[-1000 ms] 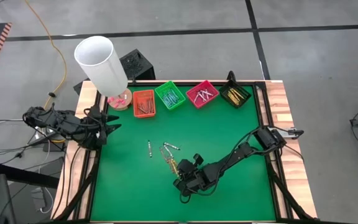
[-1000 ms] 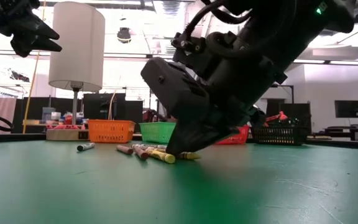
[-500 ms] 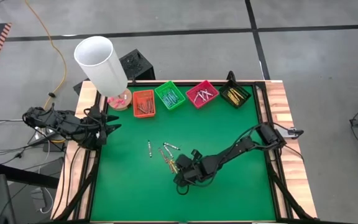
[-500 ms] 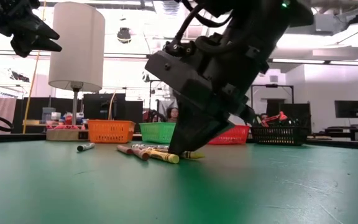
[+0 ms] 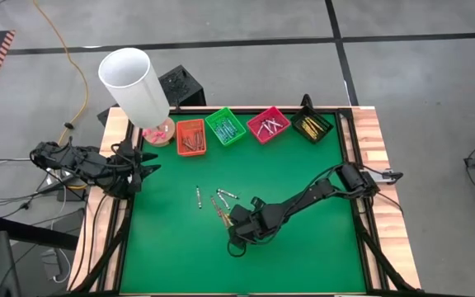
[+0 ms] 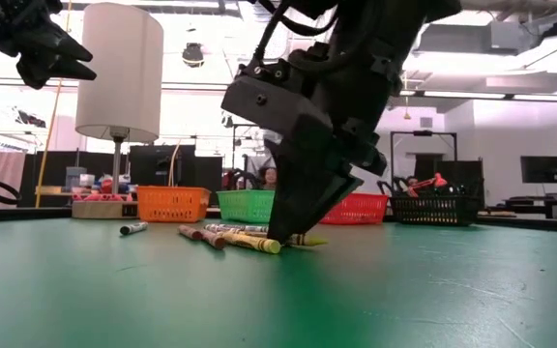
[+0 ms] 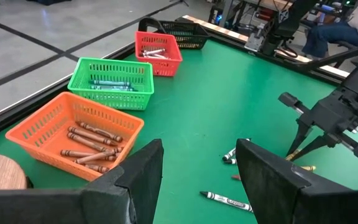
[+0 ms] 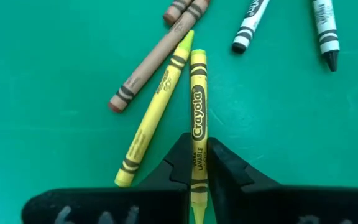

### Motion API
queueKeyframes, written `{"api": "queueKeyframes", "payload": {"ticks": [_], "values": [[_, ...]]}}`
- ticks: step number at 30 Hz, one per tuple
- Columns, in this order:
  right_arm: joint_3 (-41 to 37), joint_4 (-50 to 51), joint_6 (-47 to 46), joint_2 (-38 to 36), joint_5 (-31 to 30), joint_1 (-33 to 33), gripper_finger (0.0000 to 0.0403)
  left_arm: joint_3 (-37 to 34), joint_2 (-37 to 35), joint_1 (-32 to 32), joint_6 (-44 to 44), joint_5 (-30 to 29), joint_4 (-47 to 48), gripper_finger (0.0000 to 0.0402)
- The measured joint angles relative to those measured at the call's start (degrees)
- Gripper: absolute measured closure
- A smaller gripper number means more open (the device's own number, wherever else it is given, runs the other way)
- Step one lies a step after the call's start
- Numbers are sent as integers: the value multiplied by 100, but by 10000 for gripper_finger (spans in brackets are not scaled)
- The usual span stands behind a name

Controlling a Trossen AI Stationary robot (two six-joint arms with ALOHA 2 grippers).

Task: Sort crayons
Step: Put the yellow/green crayon into the black bin

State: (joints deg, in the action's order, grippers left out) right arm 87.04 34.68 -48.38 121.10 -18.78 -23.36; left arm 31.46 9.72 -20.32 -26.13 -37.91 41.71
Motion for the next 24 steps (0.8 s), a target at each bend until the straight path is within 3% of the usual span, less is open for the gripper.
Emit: {"api": "queueKeyframes", "payload": {"ticks": [11, 18, 24], "values": [[280, 710, -599, 11, 47, 130, 395, 0, 0, 0, 0, 2, 0, 210], [278, 733, -617, -28, -6, 171, 398, 0, 0, -2, 0, 2, 0, 210], [259, 1067, -577, -297, -509, 183, 399, 0, 0, -1, 0, 2, 0, 210]]}}
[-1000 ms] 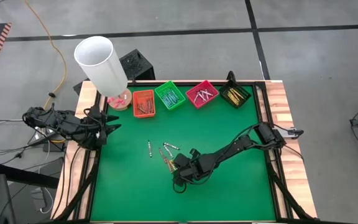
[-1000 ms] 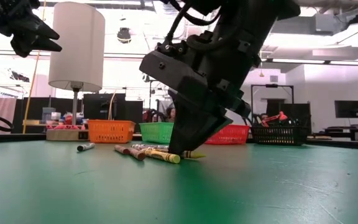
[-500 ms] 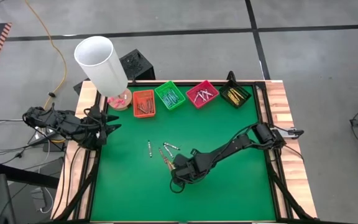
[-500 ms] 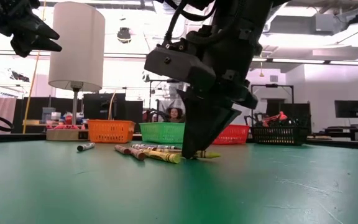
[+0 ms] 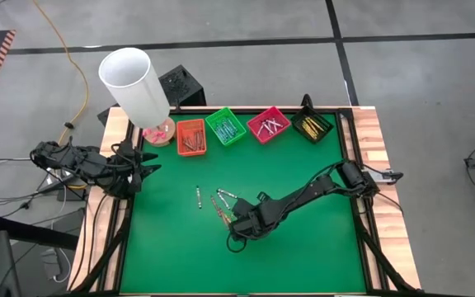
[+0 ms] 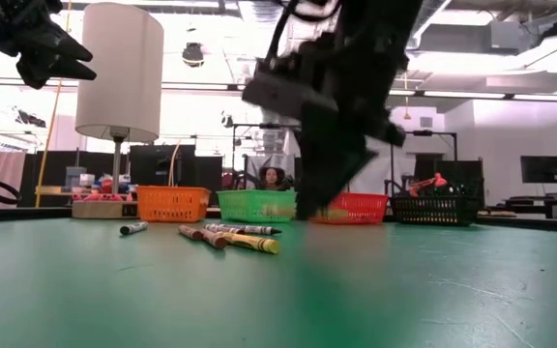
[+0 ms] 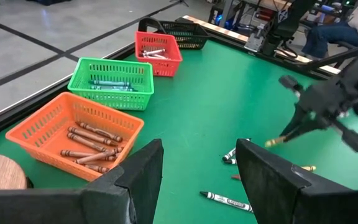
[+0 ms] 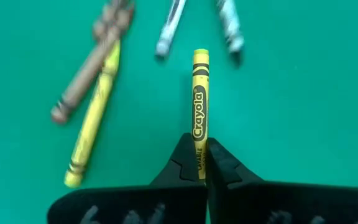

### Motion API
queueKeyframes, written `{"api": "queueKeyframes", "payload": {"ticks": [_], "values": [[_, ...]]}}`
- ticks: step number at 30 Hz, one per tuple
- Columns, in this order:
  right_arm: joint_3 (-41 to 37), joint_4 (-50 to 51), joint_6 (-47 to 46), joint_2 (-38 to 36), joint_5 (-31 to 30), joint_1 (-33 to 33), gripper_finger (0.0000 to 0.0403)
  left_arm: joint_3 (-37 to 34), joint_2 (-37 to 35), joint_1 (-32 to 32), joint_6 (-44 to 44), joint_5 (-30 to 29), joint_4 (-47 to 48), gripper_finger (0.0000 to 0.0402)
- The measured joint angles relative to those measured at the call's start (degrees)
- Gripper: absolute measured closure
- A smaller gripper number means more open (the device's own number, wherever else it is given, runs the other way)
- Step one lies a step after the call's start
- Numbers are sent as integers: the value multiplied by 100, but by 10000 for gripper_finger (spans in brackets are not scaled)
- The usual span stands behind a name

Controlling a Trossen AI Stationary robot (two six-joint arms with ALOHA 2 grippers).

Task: Sort crayons
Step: Put the yellow/green crayon into the black bin

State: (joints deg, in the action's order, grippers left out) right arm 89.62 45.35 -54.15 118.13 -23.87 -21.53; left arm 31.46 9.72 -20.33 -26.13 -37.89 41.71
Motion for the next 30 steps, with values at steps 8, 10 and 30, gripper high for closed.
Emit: {"api": "queueKeyframes", "payload": {"ticks": [8, 10, 30], "values": [[13, 1440, -290, -600, -899, 93, 400, 0, 0, -1, 0, -1, 3, 210], [13, 1979, -424, -730, -1053, 177, 400, 0, 0, -1, 0, -2, 0, 210], [-2383, 2781, -283, -3198, -1589, 2052, 400, 0, 0, 0, -1, 0, -1, 210]]}}
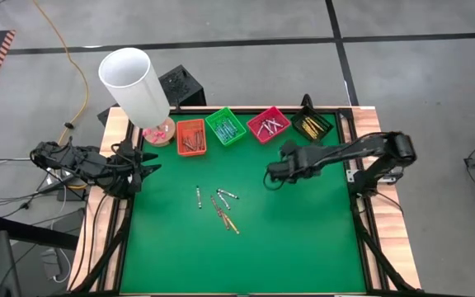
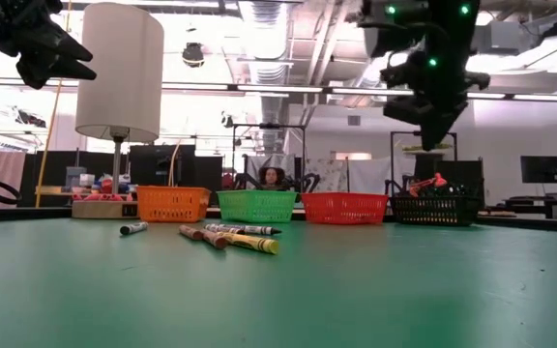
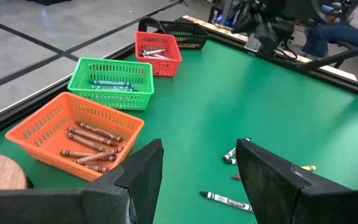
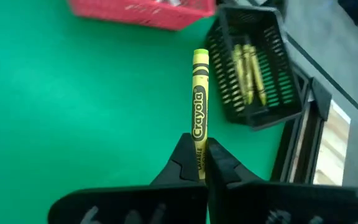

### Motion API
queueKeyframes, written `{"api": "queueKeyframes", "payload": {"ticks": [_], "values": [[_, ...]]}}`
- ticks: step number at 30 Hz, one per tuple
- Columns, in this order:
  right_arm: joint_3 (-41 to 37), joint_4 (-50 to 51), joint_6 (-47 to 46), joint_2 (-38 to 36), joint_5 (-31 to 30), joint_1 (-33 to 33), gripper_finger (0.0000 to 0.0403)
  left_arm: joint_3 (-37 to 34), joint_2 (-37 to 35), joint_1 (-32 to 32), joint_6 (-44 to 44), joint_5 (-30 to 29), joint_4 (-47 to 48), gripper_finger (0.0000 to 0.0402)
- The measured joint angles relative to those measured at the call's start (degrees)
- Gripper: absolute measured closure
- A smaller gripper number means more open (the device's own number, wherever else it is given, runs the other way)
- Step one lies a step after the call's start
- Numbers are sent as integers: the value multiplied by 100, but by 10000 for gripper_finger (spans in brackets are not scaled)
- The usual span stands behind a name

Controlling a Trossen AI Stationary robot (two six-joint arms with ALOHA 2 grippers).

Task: Sort crayons
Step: Put the yellow/green crayon into the black bin

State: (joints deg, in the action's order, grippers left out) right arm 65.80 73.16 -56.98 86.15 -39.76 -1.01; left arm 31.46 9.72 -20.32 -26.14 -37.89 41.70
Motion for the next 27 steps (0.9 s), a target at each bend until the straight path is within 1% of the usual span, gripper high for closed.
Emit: {"api": "queueKeyframes", "payload": {"ticks": [4, 9, 13, 18, 23, 27], "values": [[-541, -660, 614, -552, -89, 671, 400, 0, 0, -2, -1, -1, 4, 210], [-1028, -1572, 1801, -951, -69, 1620, 400, 0, 0, -2, 1, -3, 2, 210], [-1187, -1943, 2603, -907, 82, 2331, 400, 0, 0, -2, 1, -5, 4, 210], [-1372, -2530, 3351, -802, 394, 3120, 400, 0, 0, 0, 1, -43, 4, 210], [-1411, -2838, 3753, -808, 620, 3752, 401, 0, 0, -1, 1, -46, 3, 210], [-1411, -3142, 3997, -808, 1095, 4138, 401, 0, 0, -1, 12, -48, 2, 210]]}}
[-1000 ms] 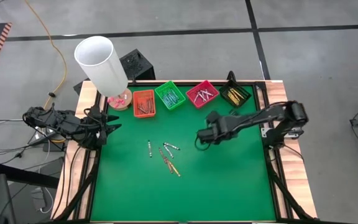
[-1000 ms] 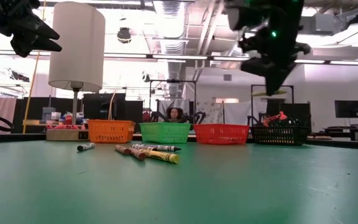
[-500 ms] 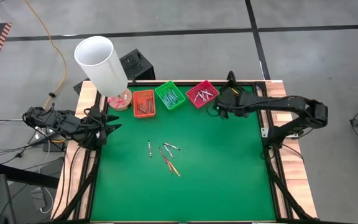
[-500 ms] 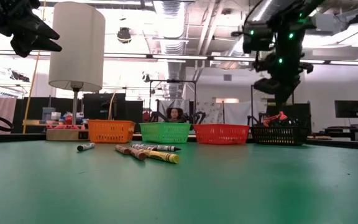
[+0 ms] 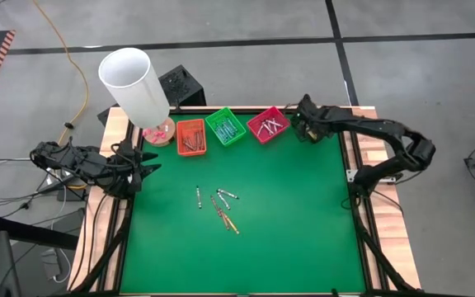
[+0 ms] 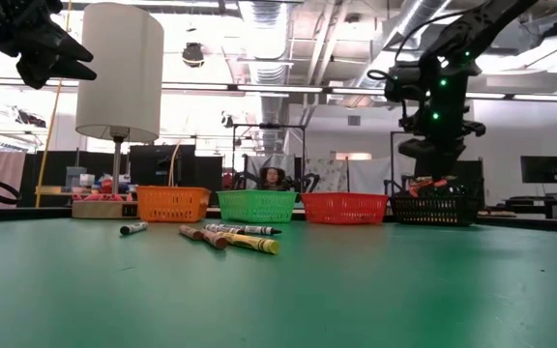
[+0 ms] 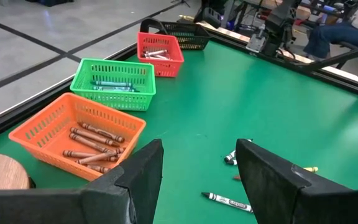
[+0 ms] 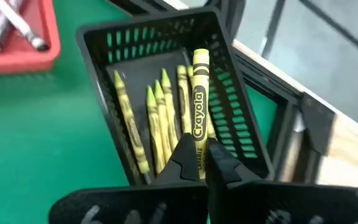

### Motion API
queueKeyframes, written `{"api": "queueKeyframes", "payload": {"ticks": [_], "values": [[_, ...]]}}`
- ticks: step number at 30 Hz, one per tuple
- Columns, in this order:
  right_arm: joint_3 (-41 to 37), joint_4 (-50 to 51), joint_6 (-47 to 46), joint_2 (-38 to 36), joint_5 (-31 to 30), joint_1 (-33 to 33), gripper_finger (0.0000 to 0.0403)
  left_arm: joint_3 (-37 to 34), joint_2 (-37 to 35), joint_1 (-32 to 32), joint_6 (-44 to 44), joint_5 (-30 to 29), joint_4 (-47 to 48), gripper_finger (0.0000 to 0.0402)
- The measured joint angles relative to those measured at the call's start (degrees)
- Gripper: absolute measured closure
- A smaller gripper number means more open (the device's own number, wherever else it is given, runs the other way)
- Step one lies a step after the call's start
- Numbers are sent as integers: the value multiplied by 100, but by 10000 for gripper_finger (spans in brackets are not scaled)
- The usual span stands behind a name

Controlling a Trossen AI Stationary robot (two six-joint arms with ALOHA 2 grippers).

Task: Sort crayons
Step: Put the yellow/green crayon into the black bin

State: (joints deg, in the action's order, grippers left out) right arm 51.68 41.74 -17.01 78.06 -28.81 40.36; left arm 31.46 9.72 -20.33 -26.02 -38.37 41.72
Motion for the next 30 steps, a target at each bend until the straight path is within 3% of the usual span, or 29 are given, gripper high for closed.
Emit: {"api": "queueKeyframes", "payload": {"ticks": [7, 15, 22, 30], "values": [[-56, -214, 15, 0, 178, 262, 401, 0, 0, 2, 2, 0, 0, 210], [-880, -955, -9, 2, 364, 332, 401, 0, 0, 0, 4, 0, -1, 210], [-1041, -1390, 64, 4, 368, 444, 389, 0, 0, 0, 4, -66, -1, 210], [-1357, -1977, 72, 4, 830, 709, 384, 0, 0, 0, 2, -136, -1, 210]]}}
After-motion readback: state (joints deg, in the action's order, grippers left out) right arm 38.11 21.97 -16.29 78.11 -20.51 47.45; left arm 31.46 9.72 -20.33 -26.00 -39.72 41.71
